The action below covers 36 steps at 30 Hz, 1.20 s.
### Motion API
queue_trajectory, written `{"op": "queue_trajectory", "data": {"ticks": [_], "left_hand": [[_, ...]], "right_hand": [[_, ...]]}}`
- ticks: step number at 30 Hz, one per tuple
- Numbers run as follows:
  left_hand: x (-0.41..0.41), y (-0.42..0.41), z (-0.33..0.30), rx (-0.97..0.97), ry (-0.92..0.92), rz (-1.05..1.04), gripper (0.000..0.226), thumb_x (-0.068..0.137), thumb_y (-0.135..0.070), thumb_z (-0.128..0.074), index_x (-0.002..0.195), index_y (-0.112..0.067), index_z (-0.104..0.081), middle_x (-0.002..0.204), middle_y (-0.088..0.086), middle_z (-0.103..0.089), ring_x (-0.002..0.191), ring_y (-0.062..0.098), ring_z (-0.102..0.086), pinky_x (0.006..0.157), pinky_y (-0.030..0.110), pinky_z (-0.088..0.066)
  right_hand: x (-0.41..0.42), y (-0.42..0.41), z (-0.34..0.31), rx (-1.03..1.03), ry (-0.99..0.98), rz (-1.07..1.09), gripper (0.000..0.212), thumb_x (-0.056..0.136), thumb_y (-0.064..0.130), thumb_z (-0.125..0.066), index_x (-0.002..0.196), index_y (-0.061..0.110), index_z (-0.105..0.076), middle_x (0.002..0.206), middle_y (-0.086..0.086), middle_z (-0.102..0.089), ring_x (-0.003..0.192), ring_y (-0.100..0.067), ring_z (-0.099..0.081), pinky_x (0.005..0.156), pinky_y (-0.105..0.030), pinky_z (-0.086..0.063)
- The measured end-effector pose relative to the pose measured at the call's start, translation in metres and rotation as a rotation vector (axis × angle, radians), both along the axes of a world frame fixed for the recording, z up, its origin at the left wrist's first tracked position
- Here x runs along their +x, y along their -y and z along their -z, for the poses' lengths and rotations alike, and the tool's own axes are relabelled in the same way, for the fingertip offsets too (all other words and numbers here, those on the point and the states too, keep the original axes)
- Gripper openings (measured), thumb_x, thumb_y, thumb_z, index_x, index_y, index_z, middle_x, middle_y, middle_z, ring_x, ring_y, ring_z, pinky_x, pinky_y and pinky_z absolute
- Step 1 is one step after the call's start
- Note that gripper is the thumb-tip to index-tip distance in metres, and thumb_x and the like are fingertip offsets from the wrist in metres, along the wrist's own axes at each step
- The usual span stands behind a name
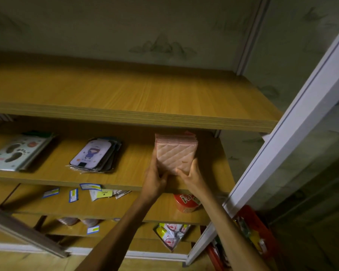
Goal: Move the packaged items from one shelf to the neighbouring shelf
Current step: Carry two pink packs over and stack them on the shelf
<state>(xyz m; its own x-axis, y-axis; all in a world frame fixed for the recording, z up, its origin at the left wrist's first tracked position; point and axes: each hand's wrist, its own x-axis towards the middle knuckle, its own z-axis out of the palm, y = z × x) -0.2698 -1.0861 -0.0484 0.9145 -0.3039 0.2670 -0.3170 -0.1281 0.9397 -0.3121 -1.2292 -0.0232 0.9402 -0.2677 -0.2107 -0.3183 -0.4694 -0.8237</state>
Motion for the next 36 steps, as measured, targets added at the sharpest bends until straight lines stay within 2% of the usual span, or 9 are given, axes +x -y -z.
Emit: {"op": "queue_trajectory", "data": {"ticks": [4,9,13,18,22,25,28,31,36], "left_hand": [[0.001,-0.001,0.0,0.009,0.032,-0.003,0.075,0.085,-0.001,-0.065,0.147,-0.01,-0.026,0.135,-0.019,-0.047,0.127,-0.006,-0.045,0.097,0.009,-0.04],[0.004,-0.007,-0.001,0.0,0.039,0.026,0.064,0.085,-0.001,-0.064,0.141,-0.02,-0.037,0.135,-0.007,-0.052,0.128,0.005,-0.048,0.099,0.017,-0.044],[0.008,-0.013,0.003,0.101,-0.05,-0.051,0.064,0.084,-0.016,-0.07,0.141,-0.02,-0.04,0.136,0.001,-0.046,0.118,0.014,-0.051,0.091,0.023,-0.051],[0.01,-0.017,-0.005,0.18,-0.13,-0.032,0.042,0.084,-0.024,-0.071,0.122,-0.013,-0.056,0.113,0.0,-0.064,0.096,0.015,-0.064,0.067,0.017,-0.054],[0.013,-0.017,-0.012,0.363,-0.079,-0.048,0.021,0.085,-0.02,-0.069,0.101,-0.012,-0.058,0.089,-0.004,-0.062,0.08,0.008,-0.06,0.055,0.009,-0.044],[0.015,-0.015,-0.012,0.44,-0.081,-0.058,0.014,0.086,-0.021,-0.067,0.094,-0.015,-0.057,0.088,-0.001,-0.063,0.081,0.012,-0.061,0.054,0.01,-0.039],[0.015,-0.015,-0.011,0.456,-0.058,-0.068,0.016,0.087,-0.027,-0.068,0.088,-0.017,-0.055,0.078,-0.006,-0.058,0.07,0.006,-0.054,0.051,0.009,-0.038],[0.013,-0.015,-0.009,0.446,-0.084,-0.038,0.014,0.088,-0.028,-0.065,0.089,-0.019,-0.055,0.078,-0.009,-0.057,0.073,0.008,-0.056,0.052,0.008,-0.041],[0.014,-0.015,-0.01,0.45,-0.14,-0.029,0.031,0.089,-0.032,-0.063,0.111,-0.012,-0.054,0.1,0.005,-0.065,0.088,0.017,-0.064,0.064,0.021,-0.049]], "right_hand": [[-0.003,0.006,0.006,-0.056,-0.016,-0.022,0.09,0.082,0.071,-0.047,0.15,0.029,-0.006,0.153,-0.007,-0.033,0.132,-0.027,-0.044,0.102,-0.047,-0.044],[-0.008,0.006,0.003,-0.074,-0.012,-0.006,0.074,0.092,0.059,-0.043,0.151,0.027,-0.012,0.155,-0.007,-0.029,0.134,-0.029,-0.04,0.102,-0.051,-0.043],[-0.008,0.013,0.001,-0.068,0.013,0.01,0.075,0.093,0.054,-0.046,0.153,0.027,-0.01,0.161,0.0,-0.006,0.143,-0.028,-0.025,0.108,-0.045,-0.034],[-0.005,0.012,0.001,-0.052,-0.053,0.032,0.08,0.088,0.058,-0.052,0.152,0.024,-0.017,0.161,-0.002,-0.007,0.144,-0.028,-0.023,0.111,-0.047,-0.029],[-0.005,0.013,0.001,-0.024,-0.092,0.026,0.068,0.092,0.052,-0.05,0.148,0.019,-0.03,0.158,-0.004,-0.019,0.139,-0.028,-0.032,0.105,-0.04,-0.032],[-0.003,0.013,0.003,-0.083,-0.129,0.021,0.073,0.091,0.059,-0.045,0.15,0.021,-0.025,0.16,-0.002,-0.012,0.14,-0.028,-0.029,0.108,-0.044,-0.032],[-0.001,0.013,0.004,-0.158,-0.135,0.008,0.074,0.091,0.061,-0.042,0.148,0.018,-0.028,0.158,-0.003,-0.013,0.137,-0.027,-0.033,0.104,-0.044,-0.035],[-0.003,0.014,0.004,-0.219,-0.097,-0.028,0.067,0.093,0.059,-0.041,0.141,0.013,-0.037,0.149,-0.002,-0.021,0.126,-0.024,-0.04,0.089,-0.034,-0.037],[-0.003,0.017,0.005,-0.246,-0.103,-0.054,0.067,0.094,0.058,-0.039,0.143,0.014,-0.034,0.153,-0.001,-0.017,0.129,-0.026,-0.037,0.086,-0.033,-0.036]]}}
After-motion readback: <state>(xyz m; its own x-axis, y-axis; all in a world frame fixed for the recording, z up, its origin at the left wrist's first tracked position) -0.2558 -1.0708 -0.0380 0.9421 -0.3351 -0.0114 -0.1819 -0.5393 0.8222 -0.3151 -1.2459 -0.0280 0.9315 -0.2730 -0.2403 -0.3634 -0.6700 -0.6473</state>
